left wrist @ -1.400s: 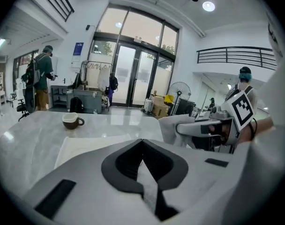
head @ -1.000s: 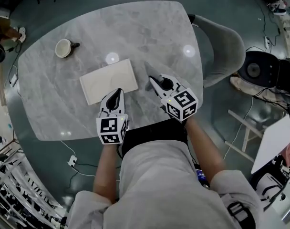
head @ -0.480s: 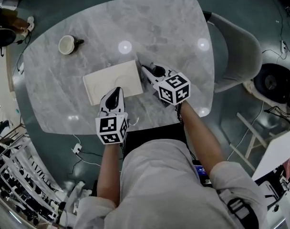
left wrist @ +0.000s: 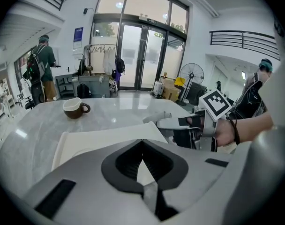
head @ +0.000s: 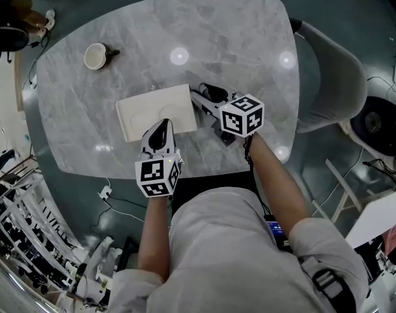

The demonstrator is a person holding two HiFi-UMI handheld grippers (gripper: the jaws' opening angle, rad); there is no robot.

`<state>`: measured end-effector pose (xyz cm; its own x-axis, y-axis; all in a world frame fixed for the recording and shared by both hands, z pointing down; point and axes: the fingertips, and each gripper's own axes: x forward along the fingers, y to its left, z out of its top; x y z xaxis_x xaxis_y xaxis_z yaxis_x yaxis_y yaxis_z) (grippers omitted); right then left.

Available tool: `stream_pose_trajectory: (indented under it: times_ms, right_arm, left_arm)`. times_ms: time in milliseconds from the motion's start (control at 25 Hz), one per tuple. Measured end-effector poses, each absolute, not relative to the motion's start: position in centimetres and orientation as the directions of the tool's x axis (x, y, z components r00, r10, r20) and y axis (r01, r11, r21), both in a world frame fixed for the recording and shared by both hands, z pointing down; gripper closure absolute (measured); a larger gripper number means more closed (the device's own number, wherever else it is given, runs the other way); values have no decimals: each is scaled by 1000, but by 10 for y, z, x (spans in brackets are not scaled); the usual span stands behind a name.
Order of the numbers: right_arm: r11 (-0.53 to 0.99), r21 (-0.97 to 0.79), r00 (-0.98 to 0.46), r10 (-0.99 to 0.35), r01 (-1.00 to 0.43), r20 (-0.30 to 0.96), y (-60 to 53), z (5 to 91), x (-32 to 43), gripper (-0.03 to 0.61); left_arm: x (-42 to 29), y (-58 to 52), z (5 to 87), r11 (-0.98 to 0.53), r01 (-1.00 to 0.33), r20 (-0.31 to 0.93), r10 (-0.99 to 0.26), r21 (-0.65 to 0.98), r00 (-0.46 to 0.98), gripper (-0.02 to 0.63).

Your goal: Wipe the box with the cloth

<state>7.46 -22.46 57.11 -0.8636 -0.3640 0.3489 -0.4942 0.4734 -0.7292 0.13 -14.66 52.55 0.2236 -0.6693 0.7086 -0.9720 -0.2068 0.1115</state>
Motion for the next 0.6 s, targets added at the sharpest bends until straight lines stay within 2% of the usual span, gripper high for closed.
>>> stream_pose_trajectory:
  times_ms: [40,80,200,320,360,400,440,480,600]
  right_arm:
    - [464,-757,-881,-346,-459,322,-223,568,72,406]
    - [455,-787,-900,-329,-417,287,-222,563,69,349]
    - [414,-852,-928,-319,-320,193,-219,551,62,337]
    - [337,-897,-919,-361,-288,159,-221,550,62,339]
    - [307,-907,-911,-381,-287,159,-223,552,64,351]
    - [281,-913,-900,-404,-295,166,-226,555,68,401]
    - [259,-915,-887,-426,-309,179,-228,558,72,498]
    - [243,-914,-876,-442,-325,193,-230,562,75,530]
    - [245,-896,-869,-433,-370,241,-234,573,75,540]
  left_arm:
    - [2,-148,526,-204,-973,709,-669,112,222,591]
    - [3,-150,526,-202,-973,710,-669,112,220,591]
    - [6,-155,528,-199,-974,711,-668,112,219,591]
    - [9,-159,527,-194,-975,713,-668,110,213,591]
    - [10,-160,526,-192,-975,713,-669,109,211,591]
    - [10,-162,525,-189,-976,712,-671,108,209,591]
    - [10,-163,525,-187,-977,711,-672,106,206,591]
    - [10,-163,525,-185,-977,712,-672,105,204,591]
    - [7,-164,526,-176,-979,714,-672,101,195,591]
